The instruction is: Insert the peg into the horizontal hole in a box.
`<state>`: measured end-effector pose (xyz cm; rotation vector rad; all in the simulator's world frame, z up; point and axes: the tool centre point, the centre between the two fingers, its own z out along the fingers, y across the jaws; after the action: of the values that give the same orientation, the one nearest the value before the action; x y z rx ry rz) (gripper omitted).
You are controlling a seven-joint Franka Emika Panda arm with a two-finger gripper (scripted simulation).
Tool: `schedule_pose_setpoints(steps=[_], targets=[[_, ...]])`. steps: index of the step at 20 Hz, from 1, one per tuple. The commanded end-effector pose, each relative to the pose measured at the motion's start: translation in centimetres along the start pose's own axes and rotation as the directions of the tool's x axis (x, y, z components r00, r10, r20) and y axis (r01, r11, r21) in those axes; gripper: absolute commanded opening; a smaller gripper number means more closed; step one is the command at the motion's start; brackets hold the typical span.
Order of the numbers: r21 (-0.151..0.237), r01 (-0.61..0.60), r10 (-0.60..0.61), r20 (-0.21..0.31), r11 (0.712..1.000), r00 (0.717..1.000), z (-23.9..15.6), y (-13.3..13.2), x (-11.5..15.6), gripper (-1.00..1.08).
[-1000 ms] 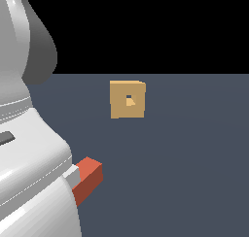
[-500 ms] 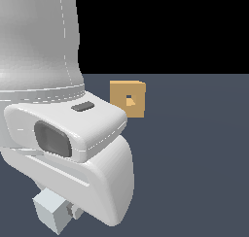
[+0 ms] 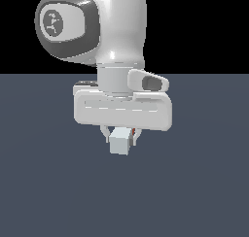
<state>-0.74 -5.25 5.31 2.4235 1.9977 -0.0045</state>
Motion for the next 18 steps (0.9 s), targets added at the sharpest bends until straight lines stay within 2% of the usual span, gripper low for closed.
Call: schedule_pose_setpoints(steps=[1, 5, 9, 13, 18], targets=[[-0.002, 0.073, -0.073, 0.0, 0.997, 0.997, -0.8, 1.0, 3.9, -1.0], [-0.002, 0.165, -0.165, 0.0, 0.986, 0.986, -1.7, 1.8, 8.9, -1.0], [-0.002, 0.23, -0.23, -0.001, 0.973, 0.973, -2.3, 2.0, 12.5, -1.0], [-0.002, 0.269, -0.269, -0.002, 0.963, 0.963, -2.6, 2.1, 14.6, -1.0], [-0.002, 0.282, -0.282, -0.002, 0.959, 0.959, -2.7, 2.1, 15.3, -1.0]])
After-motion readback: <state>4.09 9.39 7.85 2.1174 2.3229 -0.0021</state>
